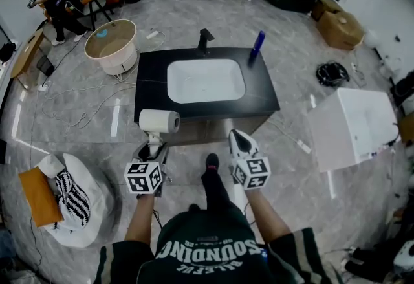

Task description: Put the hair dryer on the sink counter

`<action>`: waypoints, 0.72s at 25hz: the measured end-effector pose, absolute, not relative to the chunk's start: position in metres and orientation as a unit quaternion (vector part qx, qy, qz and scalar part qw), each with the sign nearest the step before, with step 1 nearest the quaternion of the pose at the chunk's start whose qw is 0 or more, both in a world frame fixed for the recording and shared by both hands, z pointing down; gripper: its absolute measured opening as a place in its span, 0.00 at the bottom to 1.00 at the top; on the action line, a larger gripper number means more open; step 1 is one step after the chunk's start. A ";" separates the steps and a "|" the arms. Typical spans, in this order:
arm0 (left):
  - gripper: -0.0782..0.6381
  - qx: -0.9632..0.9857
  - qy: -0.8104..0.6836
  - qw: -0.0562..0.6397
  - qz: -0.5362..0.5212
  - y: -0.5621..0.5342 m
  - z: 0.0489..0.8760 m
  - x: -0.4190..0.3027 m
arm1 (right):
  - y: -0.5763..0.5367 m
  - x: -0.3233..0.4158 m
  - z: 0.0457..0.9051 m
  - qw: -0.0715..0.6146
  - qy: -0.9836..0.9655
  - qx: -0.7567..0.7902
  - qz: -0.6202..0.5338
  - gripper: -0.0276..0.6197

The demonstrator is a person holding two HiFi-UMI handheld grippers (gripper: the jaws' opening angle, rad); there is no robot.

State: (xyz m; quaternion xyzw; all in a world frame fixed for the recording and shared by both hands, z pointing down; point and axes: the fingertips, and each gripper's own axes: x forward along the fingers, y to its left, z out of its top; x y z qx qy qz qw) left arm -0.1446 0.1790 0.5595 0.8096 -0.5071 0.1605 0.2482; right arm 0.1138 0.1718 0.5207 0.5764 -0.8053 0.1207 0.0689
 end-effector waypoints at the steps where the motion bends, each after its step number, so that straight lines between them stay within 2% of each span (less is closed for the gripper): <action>1: 0.42 0.809 -0.508 0.248 0.161 0.172 0.561 -0.143 | 0.164 0.115 0.523 0.069 -0.806 0.575 0.124 0.04; 18: 0.42 0.783 -0.541 0.257 0.169 0.009 0.566 -0.108 | -0.020 0.145 0.531 0.070 -0.831 0.536 0.130 0.04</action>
